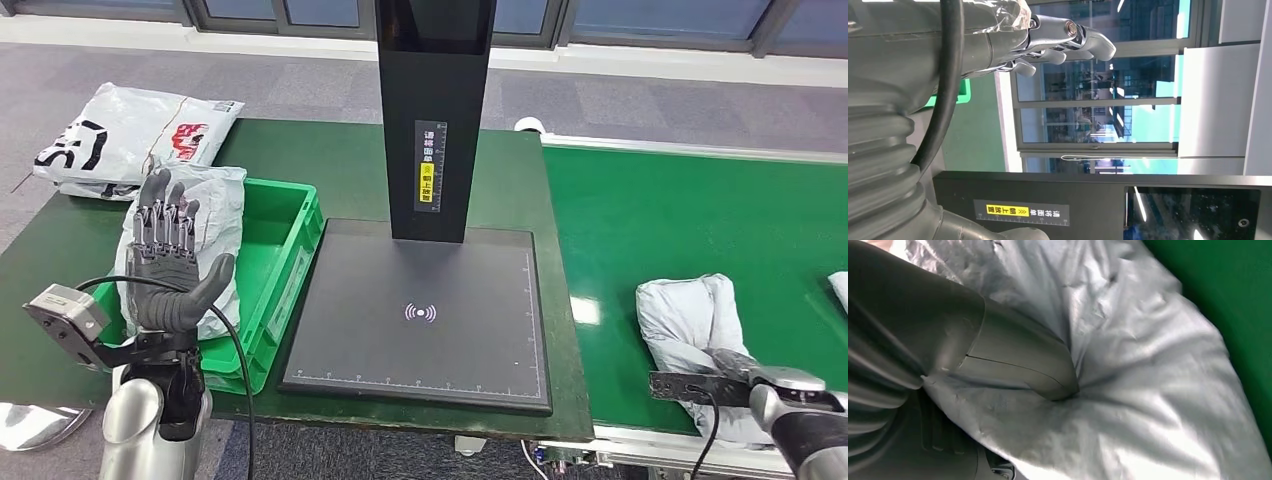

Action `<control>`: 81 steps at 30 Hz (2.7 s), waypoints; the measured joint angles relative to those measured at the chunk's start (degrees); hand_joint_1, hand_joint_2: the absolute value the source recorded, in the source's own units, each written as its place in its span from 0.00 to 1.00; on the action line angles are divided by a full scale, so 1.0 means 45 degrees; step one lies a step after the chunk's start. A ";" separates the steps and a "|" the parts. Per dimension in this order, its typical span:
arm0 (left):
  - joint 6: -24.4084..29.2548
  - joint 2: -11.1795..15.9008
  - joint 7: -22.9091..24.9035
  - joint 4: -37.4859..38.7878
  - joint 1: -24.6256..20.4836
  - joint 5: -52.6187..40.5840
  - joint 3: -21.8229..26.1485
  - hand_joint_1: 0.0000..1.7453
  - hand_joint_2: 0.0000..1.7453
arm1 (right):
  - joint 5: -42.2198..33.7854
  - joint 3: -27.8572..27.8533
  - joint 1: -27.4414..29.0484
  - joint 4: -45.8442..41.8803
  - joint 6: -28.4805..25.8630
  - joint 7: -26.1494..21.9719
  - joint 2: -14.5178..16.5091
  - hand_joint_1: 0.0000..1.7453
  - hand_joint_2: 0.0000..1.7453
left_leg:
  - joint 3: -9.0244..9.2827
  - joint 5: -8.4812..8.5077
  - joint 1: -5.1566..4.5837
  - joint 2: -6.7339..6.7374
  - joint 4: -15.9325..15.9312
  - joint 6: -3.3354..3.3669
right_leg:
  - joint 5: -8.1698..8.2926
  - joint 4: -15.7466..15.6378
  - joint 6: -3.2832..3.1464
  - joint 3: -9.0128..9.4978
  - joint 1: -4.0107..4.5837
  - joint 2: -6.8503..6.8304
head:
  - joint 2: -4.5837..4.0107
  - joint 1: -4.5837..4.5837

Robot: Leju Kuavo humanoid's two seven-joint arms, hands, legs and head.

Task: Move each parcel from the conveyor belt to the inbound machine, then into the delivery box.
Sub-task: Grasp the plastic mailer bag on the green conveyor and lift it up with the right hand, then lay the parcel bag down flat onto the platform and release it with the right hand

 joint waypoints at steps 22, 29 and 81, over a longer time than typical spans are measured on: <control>0.1339 -0.0487 0.0057 -0.0615 0.1702 -0.1447 0.0152 0.00 1.00 | -0.9210 -0.6465 0.4136 -1.0912 -0.2708 0.0191 0.4200 1.00 1.00 | -0.0196 0.0091 -0.0035 0.0006 -0.0047 -0.0118 | 0.0063 0.0125 -0.0022 -0.0326 -0.0029 0.0034 | 0.0000 -0.0007; 0.1417 -0.0539 0.0079 -0.0082 0.1349 -0.1455 -0.0235 0.00 1.00 | -0.9158 -0.6505 0.3787 -1.2946 -0.2687 0.0092 0.5131 1.00 1.00 | -0.0226 0.0118 -0.0038 0.0015 -0.0049 -0.0127 | 0.0091 0.0129 -0.0043 -0.0352 -0.0035 0.0043 | 0.0000 -0.0005; 0.1351 -0.0499 0.0497 0.2158 -0.1169 -0.0535 -0.1724 0.00 1.00 | -1.5344 0.0632 -0.3376 0.0074 -0.1231 0.1521 1.0011 0.00 0.00 | -0.0370 0.0258 -0.0036 0.0034 -0.0051 -0.0220 | 0.0201 0.0209 -0.0138 -0.0570 -0.0011 0.0068 | 0.0000 -0.0005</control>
